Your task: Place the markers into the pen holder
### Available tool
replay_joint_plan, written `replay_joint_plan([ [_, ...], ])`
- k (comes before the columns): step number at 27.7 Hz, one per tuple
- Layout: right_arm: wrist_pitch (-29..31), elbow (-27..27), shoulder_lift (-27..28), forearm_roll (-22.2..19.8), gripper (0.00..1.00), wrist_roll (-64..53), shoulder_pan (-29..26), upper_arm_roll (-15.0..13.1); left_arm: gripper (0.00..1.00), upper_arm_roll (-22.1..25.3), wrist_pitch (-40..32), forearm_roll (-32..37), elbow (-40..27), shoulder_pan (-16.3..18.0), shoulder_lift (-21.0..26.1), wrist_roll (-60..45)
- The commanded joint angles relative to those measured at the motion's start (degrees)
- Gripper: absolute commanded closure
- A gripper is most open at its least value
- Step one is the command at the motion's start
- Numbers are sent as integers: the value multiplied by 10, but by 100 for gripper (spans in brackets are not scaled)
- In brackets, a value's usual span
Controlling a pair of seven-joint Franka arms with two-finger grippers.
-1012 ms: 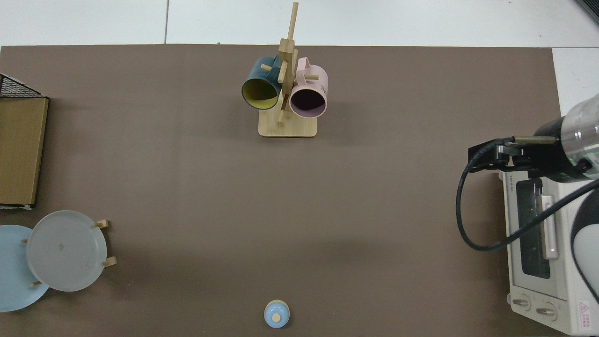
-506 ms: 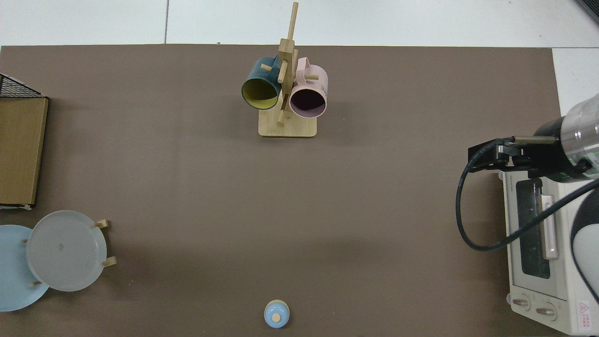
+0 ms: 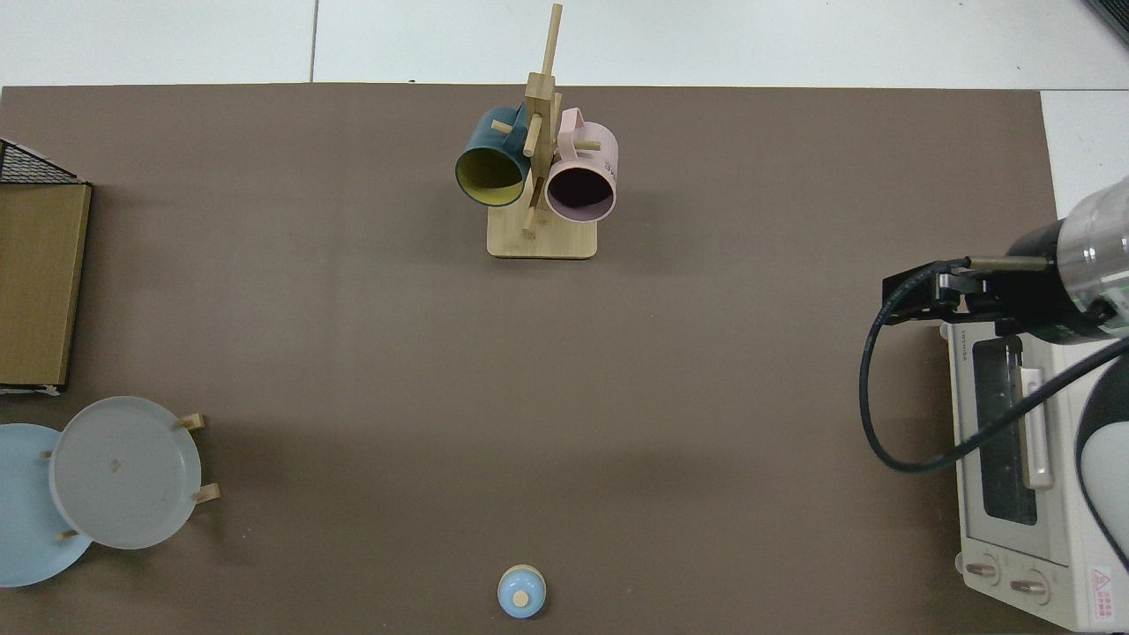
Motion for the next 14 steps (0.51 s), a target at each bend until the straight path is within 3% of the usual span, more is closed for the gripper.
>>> replay_joint_plan([
  [1,-4,-5,-7,3,0,10,-6,3,100,28,27,11,12,-14,18,-2],
  [14,-4,-5,-7,3,0,10,-6,3,100,30,30,3,5,-14,31,-14],
])
